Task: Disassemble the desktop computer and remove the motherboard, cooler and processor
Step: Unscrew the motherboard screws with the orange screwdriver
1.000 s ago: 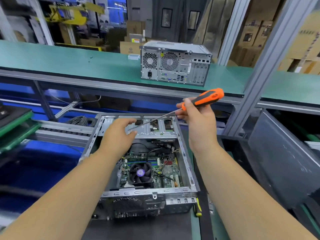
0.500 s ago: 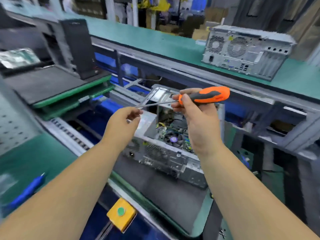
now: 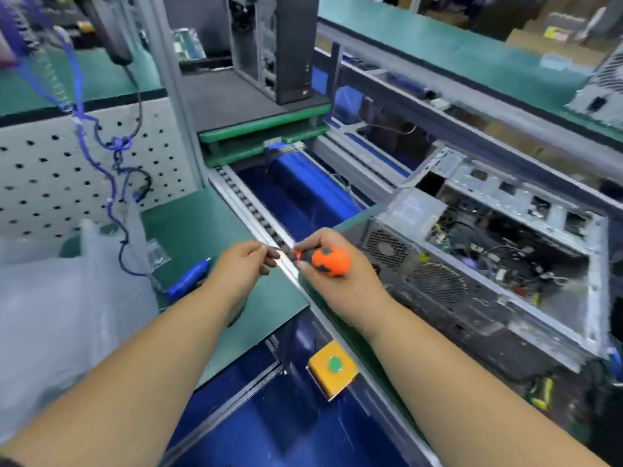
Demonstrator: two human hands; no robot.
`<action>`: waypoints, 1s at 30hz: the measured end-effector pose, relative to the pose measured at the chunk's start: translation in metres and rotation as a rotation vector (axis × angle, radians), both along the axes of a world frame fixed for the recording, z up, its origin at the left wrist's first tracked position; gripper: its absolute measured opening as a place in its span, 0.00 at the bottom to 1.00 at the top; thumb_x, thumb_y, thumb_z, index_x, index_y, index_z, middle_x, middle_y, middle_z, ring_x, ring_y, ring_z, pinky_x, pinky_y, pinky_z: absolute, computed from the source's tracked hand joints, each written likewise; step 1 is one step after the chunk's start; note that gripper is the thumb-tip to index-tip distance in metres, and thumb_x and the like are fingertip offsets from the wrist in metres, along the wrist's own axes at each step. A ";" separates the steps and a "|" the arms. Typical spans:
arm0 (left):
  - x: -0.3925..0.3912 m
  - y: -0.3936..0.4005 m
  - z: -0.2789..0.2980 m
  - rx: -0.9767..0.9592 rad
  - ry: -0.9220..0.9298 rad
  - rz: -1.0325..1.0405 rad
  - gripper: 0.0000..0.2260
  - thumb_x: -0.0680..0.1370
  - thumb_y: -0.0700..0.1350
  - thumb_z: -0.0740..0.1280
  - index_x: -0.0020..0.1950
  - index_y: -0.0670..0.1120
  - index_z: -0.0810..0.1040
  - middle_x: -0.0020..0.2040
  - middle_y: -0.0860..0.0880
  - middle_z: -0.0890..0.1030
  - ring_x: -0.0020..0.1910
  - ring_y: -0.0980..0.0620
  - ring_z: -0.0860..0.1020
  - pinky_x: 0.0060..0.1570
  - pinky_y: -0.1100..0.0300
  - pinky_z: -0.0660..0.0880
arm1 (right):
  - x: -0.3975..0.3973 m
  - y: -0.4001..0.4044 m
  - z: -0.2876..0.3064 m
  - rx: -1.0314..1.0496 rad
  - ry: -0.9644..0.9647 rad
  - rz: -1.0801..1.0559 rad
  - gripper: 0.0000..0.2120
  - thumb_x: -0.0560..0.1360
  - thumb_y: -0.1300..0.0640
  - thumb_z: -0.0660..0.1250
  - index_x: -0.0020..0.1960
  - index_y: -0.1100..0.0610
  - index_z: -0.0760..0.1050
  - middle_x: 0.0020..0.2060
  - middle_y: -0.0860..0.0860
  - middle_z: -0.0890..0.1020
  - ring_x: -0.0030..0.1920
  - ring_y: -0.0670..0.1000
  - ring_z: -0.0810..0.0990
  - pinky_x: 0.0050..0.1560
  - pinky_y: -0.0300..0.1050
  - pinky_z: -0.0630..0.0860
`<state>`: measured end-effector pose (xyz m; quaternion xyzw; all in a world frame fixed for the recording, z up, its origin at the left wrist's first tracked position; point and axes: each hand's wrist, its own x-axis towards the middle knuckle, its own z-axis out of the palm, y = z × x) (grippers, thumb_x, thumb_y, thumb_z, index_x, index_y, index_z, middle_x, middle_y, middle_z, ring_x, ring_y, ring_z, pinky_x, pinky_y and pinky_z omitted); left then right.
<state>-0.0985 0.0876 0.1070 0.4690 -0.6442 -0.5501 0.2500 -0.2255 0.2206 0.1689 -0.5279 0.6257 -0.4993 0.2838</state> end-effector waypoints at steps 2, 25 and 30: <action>0.022 -0.011 -0.011 0.038 -0.031 0.013 0.13 0.82 0.38 0.56 0.46 0.40 0.79 0.40 0.44 0.79 0.34 0.53 0.74 0.30 0.71 0.70 | 0.021 -0.015 -0.018 0.038 0.124 0.065 0.08 0.74 0.66 0.69 0.53 0.59 0.77 0.47 0.51 0.81 0.45 0.46 0.77 0.47 0.35 0.72; 0.108 -0.083 -0.099 0.274 -0.458 -0.069 0.07 0.76 0.35 0.64 0.44 0.46 0.78 0.44 0.43 0.80 0.45 0.45 0.79 0.51 0.54 0.76 | 0.144 -0.105 -0.157 0.376 0.657 0.489 0.20 0.71 0.64 0.68 0.62 0.62 0.70 0.62 0.58 0.70 0.52 0.61 0.75 0.40 0.47 0.66; 0.108 -0.090 -0.115 0.137 -0.650 -0.130 0.23 0.73 0.32 0.62 0.65 0.48 0.77 0.57 0.43 0.81 0.49 0.46 0.79 0.49 0.61 0.74 | 0.135 -0.098 -0.163 0.407 0.604 0.427 0.27 0.73 0.59 0.68 0.71 0.56 0.67 0.70 0.51 0.66 0.61 0.56 0.72 0.53 0.46 0.71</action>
